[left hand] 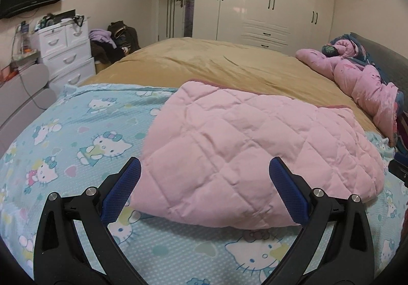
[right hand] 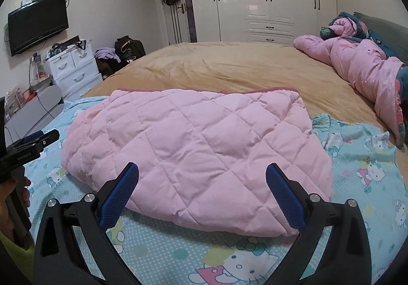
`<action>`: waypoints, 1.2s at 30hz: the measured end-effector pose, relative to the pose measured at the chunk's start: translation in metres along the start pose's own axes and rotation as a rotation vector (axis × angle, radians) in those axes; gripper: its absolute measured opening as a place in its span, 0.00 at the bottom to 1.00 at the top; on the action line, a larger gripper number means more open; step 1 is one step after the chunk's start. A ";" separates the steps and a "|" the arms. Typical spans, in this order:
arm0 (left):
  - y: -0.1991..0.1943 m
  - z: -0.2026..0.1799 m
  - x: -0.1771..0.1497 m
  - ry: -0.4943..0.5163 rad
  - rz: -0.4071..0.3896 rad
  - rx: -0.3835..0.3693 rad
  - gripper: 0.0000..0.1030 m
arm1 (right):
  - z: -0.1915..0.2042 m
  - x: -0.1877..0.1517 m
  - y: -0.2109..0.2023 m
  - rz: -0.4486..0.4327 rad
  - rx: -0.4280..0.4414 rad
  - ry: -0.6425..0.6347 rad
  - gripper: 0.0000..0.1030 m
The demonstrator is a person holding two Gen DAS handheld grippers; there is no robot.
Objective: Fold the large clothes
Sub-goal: 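Move both open tools to the edge of the folded pink coat, then grasp the folded coat edge with both tools and lift it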
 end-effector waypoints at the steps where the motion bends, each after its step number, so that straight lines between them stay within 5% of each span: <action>1: 0.000 0.003 -0.001 -0.004 0.001 0.003 0.92 | -0.002 -0.002 -0.002 0.001 -0.002 0.006 0.96; 23: 0.007 0.042 -0.030 -0.050 0.084 0.031 0.92 | -0.065 -0.062 0.002 0.132 -0.084 0.090 0.96; 36: 0.047 0.048 -0.066 -0.227 0.279 -0.183 0.92 | -0.124 -0.097 0.025 0.222 -0.010 0.312 0.96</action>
Point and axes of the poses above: each gripper's, at about its wrist camera, not at the fingertips, and y roughly the way its jaws point, z to its left, x to its top, the point moved 5 cm from there along y, roughly the way its jaws point, and after that the axes turned 4 degrees about z, right-handed, at the moved point
